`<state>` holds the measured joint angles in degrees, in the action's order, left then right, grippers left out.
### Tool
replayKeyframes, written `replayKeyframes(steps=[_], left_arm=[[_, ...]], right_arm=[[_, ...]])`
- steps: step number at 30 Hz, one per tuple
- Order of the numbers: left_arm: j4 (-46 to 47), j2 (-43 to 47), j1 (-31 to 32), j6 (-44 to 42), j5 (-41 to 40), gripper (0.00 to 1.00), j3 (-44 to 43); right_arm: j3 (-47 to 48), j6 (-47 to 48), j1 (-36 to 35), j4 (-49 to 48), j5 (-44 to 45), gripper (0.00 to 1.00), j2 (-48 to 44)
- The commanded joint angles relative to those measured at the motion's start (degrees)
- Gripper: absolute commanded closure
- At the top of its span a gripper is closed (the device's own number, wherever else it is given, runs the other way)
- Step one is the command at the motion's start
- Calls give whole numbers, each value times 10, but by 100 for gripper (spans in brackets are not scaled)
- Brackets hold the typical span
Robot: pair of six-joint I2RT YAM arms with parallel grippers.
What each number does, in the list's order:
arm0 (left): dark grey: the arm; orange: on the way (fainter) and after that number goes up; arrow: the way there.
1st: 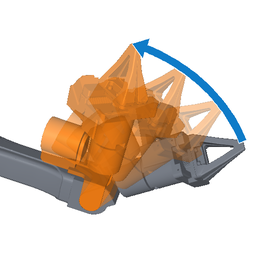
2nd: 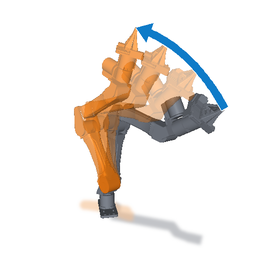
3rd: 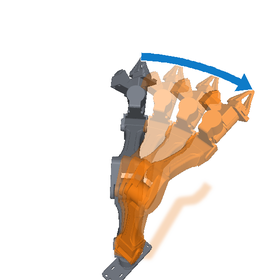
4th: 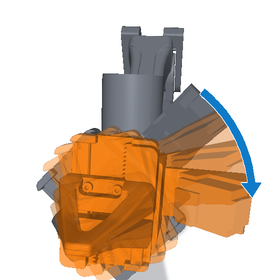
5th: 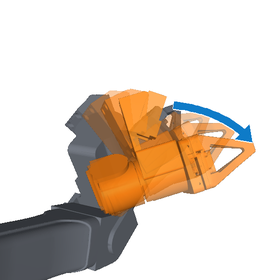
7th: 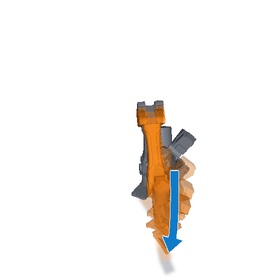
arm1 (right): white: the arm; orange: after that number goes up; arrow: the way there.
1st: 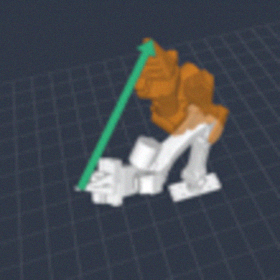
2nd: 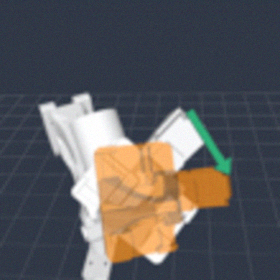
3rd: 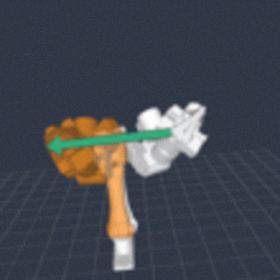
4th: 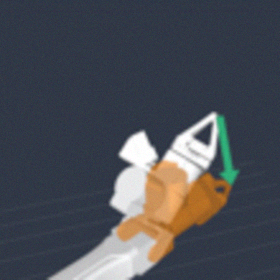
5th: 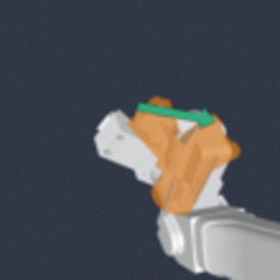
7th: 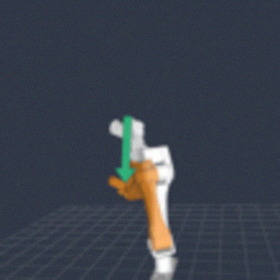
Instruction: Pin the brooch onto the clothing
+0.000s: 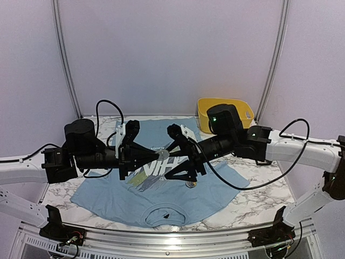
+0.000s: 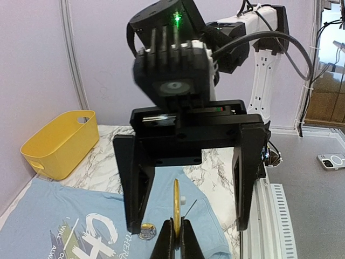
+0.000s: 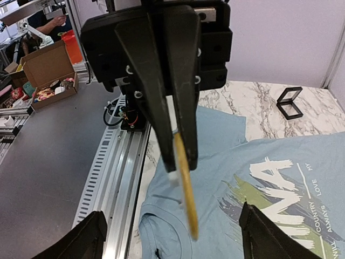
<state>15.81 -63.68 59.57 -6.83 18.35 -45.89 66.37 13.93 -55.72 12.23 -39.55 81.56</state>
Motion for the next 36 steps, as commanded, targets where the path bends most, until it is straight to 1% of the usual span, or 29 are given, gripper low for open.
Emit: replayKeyframes(steps=[1, 4, 6, 7, 8, 10, 14, 16, 19, 23, 24, 25, 26, 29, 30, 31, 32, 33, 34, 36], left_arm=[[25, 15, 0, -1, -14, 100, 11], [25, 17, 0, 9, -11, 100, 13], [25, 19, 0, 11, -7, 100, 13], [25, 20, 0, 11, -7, 100, 13], [25, 22, 0, 10, -7, 100, 13], [25, 23, 0, 8, -6, 100, 14], [25, 19, 0, 9, -9, 100, 13], [25, 14, 0, 11, -7, 100, 10], [25, 10, 0, 13, -6, 100, 8], [25, 7, 0, 13, -6, 100, 5], [25, 5, 0, 13, -5, 100, 5], [25, 3, 0, 14, -5, 100, 5], [25, 0, 0, 14, -4, 100, 4], [25, -9, 0, 19, -13, 100, 3], [25, -13, 0, 25, -27, 83, 4], [24, -20, -3, 33, -48, 50, 5], [23, -30, -7, 40, -72, 27, 9], [19, -40, -15, 44, -91, 19, 14], [16, -53, -24, 50, -107, 17, 20], [9, -82, -37, 46, -136, 19, 31]], right_arm=[[-22, 8, -3, -31, 0, 18, -52], [-50, -18, -3, -83, 28, 21, -76], [-55, -19, -3, -97, 44, 23, -83], [-57, -26, -3, -105, 58, 26, -86], [-61, -31, -3, -115, 70, 32, -87], [-64, -41, -2, -141, 84, 47, -86], [-54, -52, -3, -155, 79, 64, -70], [-52, -56, -3, -162, 58, 68, -62], [-52, -58, -3, -163, 52, 82, -54], [-52, -55, -3, -159, 44, 84, -49], [-53, -56, -3, -160, 44, 88, -48], [-53, -57, -3, -161, 43, 95, -49], [-54, -58, -3, -163, 44, 100, -49], [-62, -63, -2, -171, 54, 100, -54], [-66, -68, 0, -168, 84, 100, -55], [-70, -71, 4, -161, 116, 100, -57], [-79, -75, 10, -152, 156, 100, -58], [-93, -78, 19, -148, 202, 100, -58], [-114, -87, 31, -149, 254, 100, -57], [-155, -107, 59, -146, 320, 100, -51]])
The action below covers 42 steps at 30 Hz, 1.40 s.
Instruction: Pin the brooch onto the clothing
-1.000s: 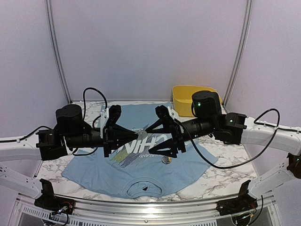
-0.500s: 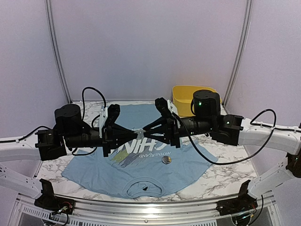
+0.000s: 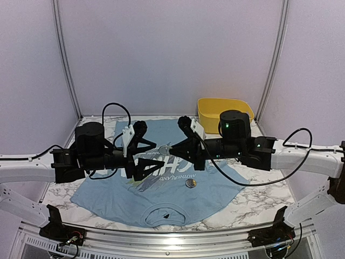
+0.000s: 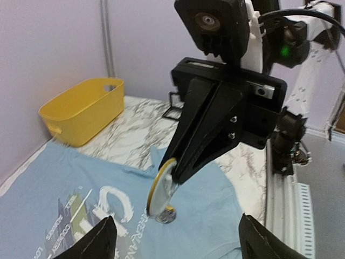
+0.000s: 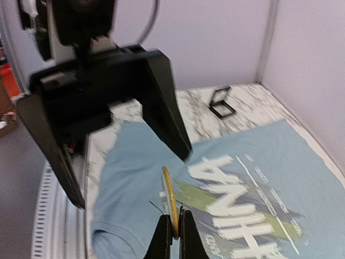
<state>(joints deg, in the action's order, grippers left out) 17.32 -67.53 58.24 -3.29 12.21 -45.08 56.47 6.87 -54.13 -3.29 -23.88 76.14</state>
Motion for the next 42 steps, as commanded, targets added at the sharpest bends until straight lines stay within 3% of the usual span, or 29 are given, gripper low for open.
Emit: replayKeyframes(steps=[1, 9, 16, 30, 32, 38, 39, 42], left_arm=[[-11, -62, -24, 0, -83, 21, 27], [-22, -266, -1, -84, -65, 47, -22], [-27, -366, 9, -114, -54, 48, -77], [-99, -430, 9, -146, -94, 46, -137], [-98, -428, 9, -146, -89, 54, -134], [-87, -415, 9, -143, -47, 96, -124], [-79, -410, 9, -141, -44, 100, -117], [-62, -396, 9, -142, -37, 100, -103]], right_arm=[[-76, -42, 54, 7, 179, 100, 4], [-186, 0, 70, -119, 257, 100, 25], [-213, 63, 72, -188, 276, 100, 70], [-283, 180, 71, -355, 262, 100, 83], [-296, 203, 64, -387, 270, 100, 87], [-306, 258, 47, -439, 277, 100, 121], [-304, 264, 44, -440, 277, 100, 130], [-301, 285, 31, -452, 270, 100, 155]])
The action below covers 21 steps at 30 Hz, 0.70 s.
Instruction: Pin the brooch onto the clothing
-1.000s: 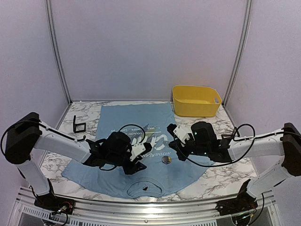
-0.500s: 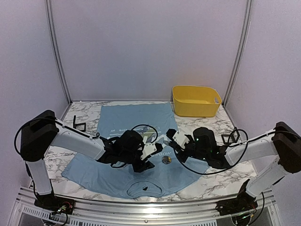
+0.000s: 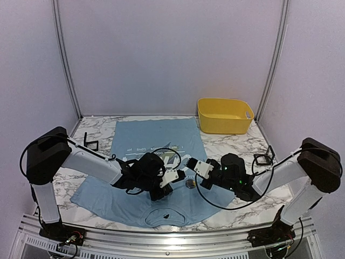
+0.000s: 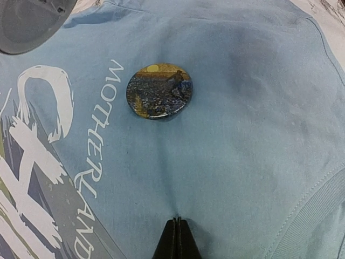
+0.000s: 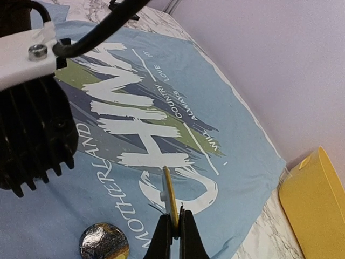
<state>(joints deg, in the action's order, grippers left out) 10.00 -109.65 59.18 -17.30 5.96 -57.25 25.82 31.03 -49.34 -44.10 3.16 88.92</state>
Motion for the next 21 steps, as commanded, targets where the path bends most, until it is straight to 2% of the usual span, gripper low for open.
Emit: replayKeyframes(steps=[1, 10, 16, 17, 19, 21], left_arm=[[12, 27, 0, -3, 26, 100, 19], [39, 40, -9, -1, 71, 100, 24], [49, 47, -18, 2, 71, 100, 33], [49, 43, -17, -1, 63, 97, 33], [47, 32, -16, -6, 34, 69, 30], [47, 25, -16, -13, 23, 54, 30]], right_arm=[[5, 53, -21, -55, -3, 100, 37], [19, 108, -33, -94, -25, 100, 113], [17, 136, -36, -143, -45, 100, 156], [20, 138, -37, -142, -47, 100, 160], [26, 139, -37, -142, -47, 100, 166], [28, 143, -38, -142, -46, 100, 170]])
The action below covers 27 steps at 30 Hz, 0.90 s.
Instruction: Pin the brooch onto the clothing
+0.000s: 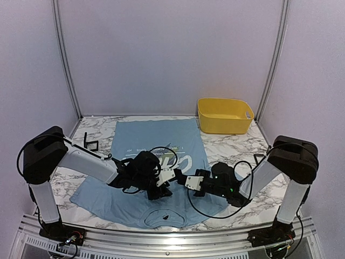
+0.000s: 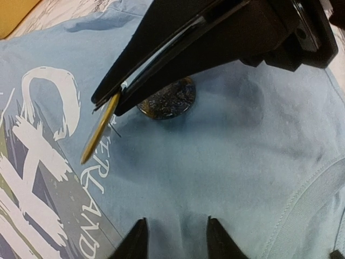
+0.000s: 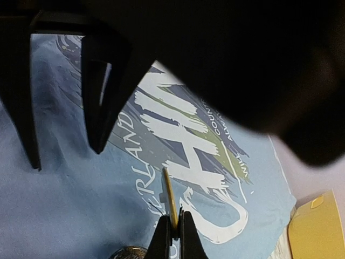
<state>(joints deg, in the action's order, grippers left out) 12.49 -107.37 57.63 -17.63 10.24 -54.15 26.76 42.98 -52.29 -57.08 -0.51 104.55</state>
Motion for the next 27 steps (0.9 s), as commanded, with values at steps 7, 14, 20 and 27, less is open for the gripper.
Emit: replayKeyframes(steps=[7, 14, 20, 27], left_arm=[[21, -21, 2, -12, -26, 63, -2], [22, -6, 2, -6, -11, 100, 10], [39, 29, 2, 5, 16, 100, 12], [56, 32, 1, 12, 28, 100, 19]], right_arm=[[12, 28, -12, -14, -5, 100, 16], [17, 40, -19, -17, 2, 100, 25], [7, 50, -24, -43, 25, 100, 31], [10, 56, -26, -58, 22, 100, 43]])
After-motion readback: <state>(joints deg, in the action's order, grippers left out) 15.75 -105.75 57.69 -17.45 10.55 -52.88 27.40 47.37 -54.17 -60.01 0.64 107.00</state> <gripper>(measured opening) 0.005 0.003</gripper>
